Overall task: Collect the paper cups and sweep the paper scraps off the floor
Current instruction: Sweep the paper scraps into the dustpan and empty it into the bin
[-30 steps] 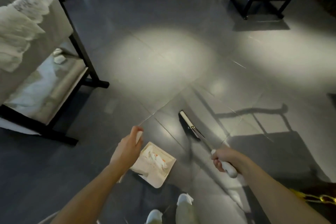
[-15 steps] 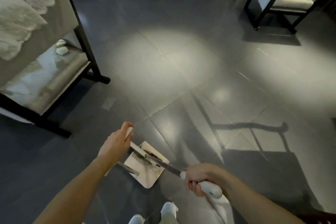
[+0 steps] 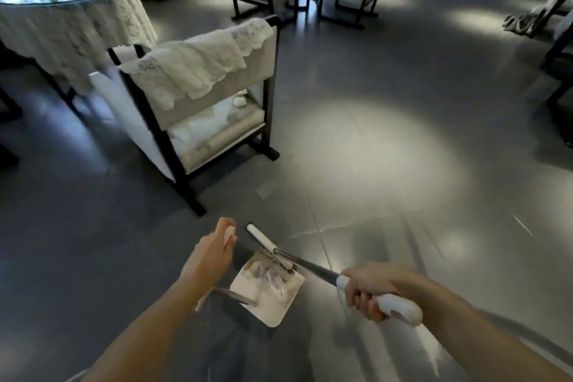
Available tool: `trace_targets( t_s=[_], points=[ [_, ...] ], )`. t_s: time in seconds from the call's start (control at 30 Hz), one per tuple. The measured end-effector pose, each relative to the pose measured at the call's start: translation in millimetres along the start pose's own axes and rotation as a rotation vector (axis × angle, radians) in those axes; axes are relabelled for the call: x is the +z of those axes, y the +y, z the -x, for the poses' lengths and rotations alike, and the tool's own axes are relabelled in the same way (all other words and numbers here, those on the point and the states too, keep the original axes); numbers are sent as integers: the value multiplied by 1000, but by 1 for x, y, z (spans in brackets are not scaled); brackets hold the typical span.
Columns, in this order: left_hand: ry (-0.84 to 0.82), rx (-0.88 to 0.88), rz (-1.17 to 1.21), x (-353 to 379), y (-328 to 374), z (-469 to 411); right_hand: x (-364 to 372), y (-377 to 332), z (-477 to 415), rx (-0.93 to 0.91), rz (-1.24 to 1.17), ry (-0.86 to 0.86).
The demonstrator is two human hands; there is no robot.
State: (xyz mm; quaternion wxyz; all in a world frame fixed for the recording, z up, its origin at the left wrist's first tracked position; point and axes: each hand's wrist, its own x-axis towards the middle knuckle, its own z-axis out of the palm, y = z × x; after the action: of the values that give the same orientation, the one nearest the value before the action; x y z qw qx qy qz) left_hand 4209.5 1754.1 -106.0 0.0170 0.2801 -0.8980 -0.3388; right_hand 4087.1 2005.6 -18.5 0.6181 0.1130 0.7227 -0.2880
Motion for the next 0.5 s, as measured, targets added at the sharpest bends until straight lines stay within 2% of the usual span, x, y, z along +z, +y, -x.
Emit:
trace_targets(
  t_s=[0.2, 0.5],
  points=[
    [212, -97, 59, -83, -90, 47, 111, -86, -24, -17, 229, -80],
    [539, -368, 51, -234, -274, 145, 389, -210, -47, -195, 394, -242]
  ],
)
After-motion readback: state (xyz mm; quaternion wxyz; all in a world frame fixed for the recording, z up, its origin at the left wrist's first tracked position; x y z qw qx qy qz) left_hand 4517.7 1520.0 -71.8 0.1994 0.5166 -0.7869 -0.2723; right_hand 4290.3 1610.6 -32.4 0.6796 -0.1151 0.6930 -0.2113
